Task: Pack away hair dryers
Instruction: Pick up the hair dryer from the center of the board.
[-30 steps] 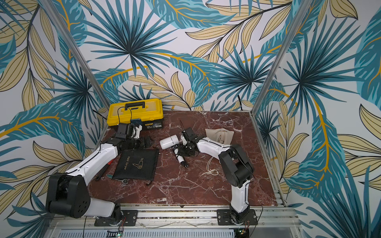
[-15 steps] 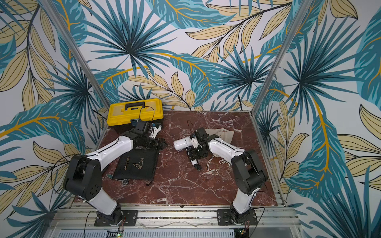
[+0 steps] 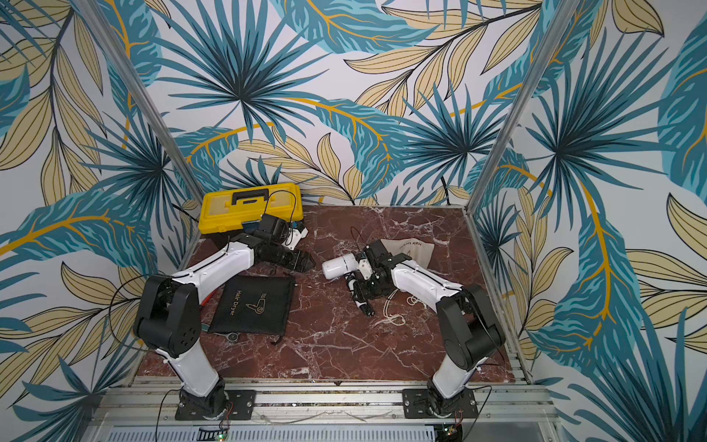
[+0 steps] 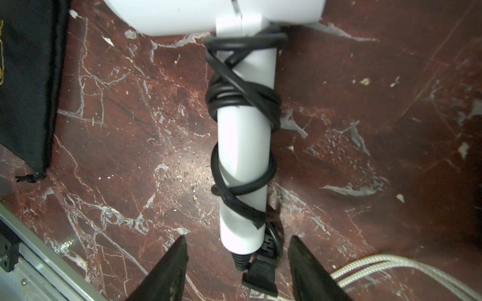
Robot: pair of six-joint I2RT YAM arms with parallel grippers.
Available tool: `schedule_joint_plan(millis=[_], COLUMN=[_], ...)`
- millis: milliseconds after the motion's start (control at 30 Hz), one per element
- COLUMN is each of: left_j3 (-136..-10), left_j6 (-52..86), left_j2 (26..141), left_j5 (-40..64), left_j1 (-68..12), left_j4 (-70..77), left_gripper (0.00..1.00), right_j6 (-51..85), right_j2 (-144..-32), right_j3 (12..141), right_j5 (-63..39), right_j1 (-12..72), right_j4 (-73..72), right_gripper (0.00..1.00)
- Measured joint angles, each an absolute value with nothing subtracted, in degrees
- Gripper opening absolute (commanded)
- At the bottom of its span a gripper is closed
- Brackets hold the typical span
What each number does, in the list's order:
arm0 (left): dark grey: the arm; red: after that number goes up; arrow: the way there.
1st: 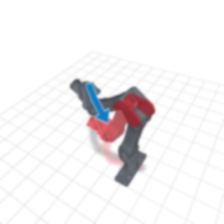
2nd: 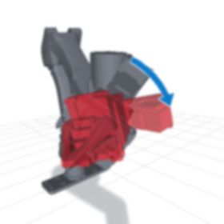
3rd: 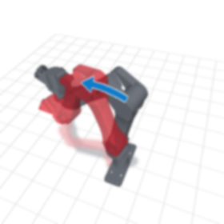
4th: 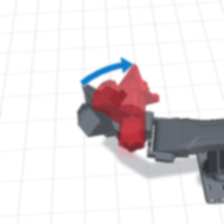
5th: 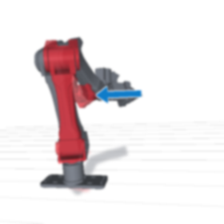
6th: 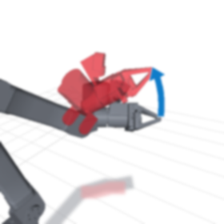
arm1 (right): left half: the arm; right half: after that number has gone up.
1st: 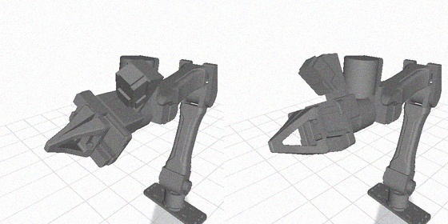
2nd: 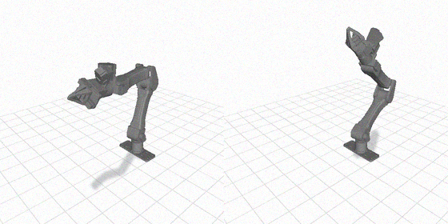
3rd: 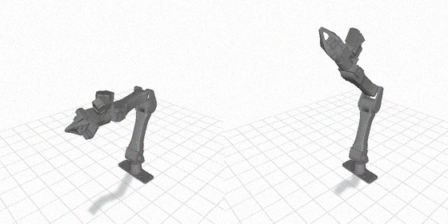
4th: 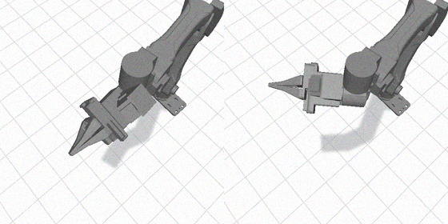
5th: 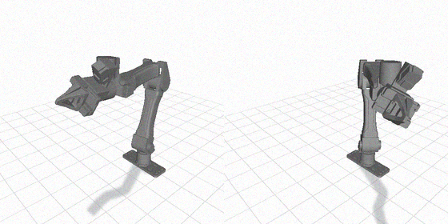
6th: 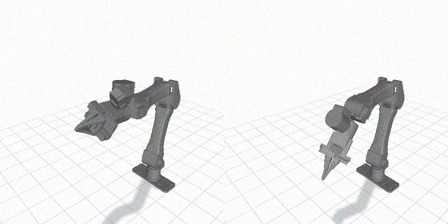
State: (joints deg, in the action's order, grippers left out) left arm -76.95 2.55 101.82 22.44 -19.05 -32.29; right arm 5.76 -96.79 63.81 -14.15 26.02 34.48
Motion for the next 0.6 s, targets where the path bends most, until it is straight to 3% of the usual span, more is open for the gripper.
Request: schedule_joint_plan(millis=[400,600], left_j3=[-83.6,-87.3], left_j6=[-2.7,-4.6], left_j2=[108.1,112.2], left_j5=[26.1,28.3], left_j1=[-19.1,-19.1], left_j4=[-33.8,-34.2], left_gripper=[0.88,0.87], right_j6=[5.7,5.4], right_j2=[-103.7,-104.1], right_j3=[66.2,66.3], right_j5=[-14.1,-13.3], right_j1=[27.5,27.6], right_j4=[34.5,34.2], right_gripper=[0.62,0.52])
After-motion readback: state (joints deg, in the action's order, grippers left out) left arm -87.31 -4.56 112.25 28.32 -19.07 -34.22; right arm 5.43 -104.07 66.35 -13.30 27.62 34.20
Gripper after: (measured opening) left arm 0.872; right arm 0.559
